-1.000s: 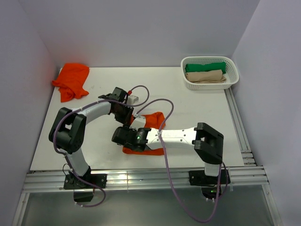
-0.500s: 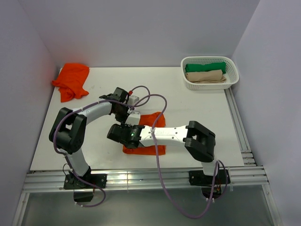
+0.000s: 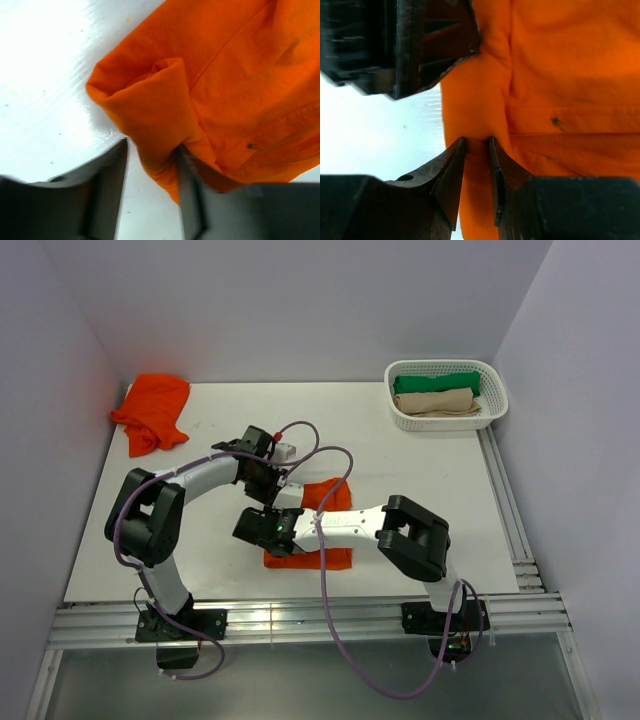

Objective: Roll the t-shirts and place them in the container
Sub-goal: Roll the tshirt

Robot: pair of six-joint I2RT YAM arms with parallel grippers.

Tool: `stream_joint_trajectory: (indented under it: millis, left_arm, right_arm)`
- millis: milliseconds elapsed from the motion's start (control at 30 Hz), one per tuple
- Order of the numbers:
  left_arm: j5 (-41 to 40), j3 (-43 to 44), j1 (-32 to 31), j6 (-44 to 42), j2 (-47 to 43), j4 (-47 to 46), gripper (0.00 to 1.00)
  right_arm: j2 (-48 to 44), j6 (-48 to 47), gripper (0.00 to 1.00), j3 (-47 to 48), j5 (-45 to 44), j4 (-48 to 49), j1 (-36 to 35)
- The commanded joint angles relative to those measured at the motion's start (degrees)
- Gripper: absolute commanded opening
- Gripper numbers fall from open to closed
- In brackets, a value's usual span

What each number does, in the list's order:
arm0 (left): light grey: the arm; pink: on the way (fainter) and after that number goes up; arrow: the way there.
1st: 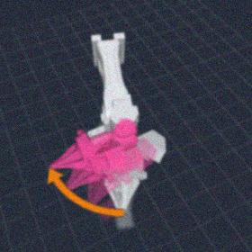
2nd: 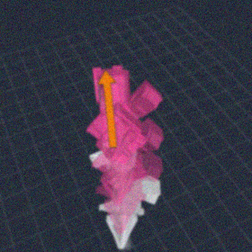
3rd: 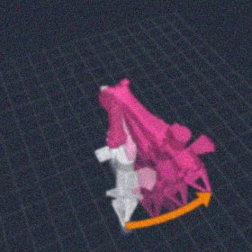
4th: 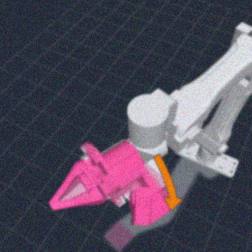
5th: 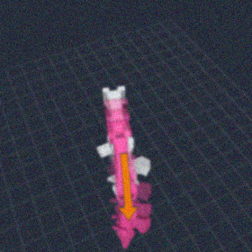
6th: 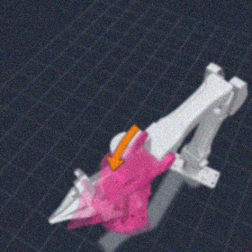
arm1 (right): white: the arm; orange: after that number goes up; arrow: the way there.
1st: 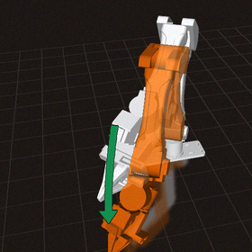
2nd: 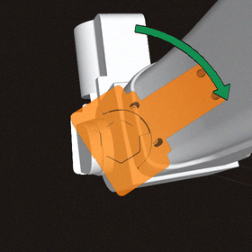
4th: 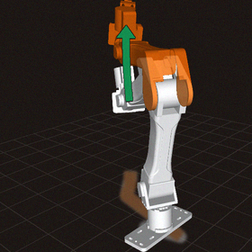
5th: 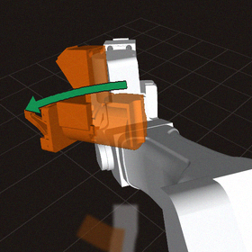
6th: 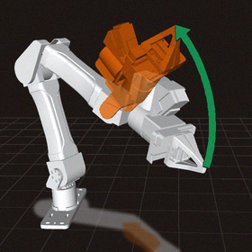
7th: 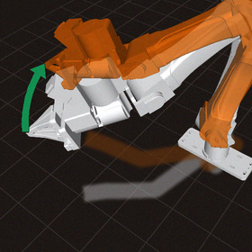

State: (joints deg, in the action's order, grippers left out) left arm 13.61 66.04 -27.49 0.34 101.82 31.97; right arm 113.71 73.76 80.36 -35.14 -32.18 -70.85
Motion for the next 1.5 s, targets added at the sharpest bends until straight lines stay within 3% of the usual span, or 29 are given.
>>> stream_joint_trajectory:
  millis: [0,433,833,1333,1467]
  left_arm:
    - [-2.4,1.8,-0.3,-1.2,-1.3,0.1,0.51]
    - [3.0,4.6,0.0,-2.5,-3.6,3.2,0.62]
    - [21.3,1.7,5.7,-6.6,-2.9,2.2,0.68]
    - [26.7,1.0,9.1,-4.2,6.1,-3.9,0.65]
    - [23.5,3.0,9.0,-1.5,8.8,-3.4,0.52]
  right_arm:
    - [-0.1,3.1,0.33,-1.6,0.4,-3.6,0.2]
    - [-0.9,6.3,0.33,-6.0,0.9,-4.0,0.2]
    - [-7.3,6.2,0.34,-22.1,5.7,14.4,1.7]
    - [-7.4,7.0,0.34,-27.7,8.7,22.8,2.7]
    - [-7.1,7.3,0.34,-28.0,8.7,22.7,2.8]
